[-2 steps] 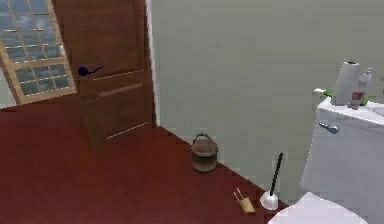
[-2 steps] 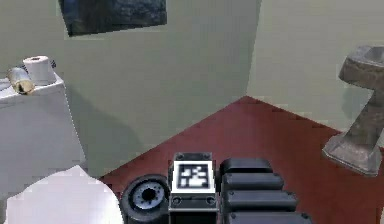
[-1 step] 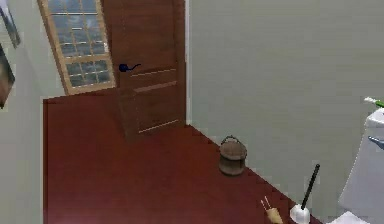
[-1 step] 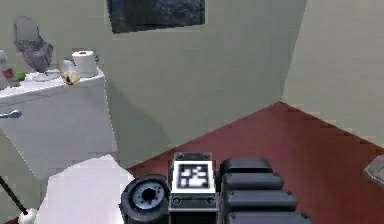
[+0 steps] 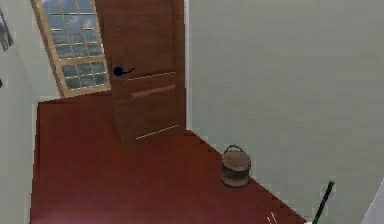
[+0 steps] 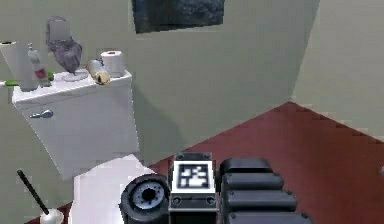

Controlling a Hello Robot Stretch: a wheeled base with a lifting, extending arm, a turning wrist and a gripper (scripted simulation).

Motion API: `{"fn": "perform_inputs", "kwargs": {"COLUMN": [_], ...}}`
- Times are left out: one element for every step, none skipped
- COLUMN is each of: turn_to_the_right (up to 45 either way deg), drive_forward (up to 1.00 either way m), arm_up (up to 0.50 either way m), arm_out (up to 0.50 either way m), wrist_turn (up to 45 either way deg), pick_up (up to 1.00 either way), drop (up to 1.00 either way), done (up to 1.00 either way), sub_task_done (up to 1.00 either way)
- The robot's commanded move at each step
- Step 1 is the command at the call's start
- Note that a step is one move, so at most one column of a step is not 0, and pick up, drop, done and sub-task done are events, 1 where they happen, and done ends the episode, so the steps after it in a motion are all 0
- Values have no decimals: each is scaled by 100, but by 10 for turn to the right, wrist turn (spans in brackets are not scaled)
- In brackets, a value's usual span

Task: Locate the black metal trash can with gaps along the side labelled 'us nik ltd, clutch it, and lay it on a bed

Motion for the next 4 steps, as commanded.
{"fn": "perform_inputs", "kwargs": {"turn_to_the_right": [-300,0,0,30], "drive_forward": [0,100,100,0], "arm_up": [0,0,0,0], "arm_out": [0,0,0,0], "wrist_turn": [0,0,0,0], "pick_up": [0,0,0,0], "drop": [0,0,0,0], "done": [0,0,0,0], "sub_task_done": [0,0,0,0]}}
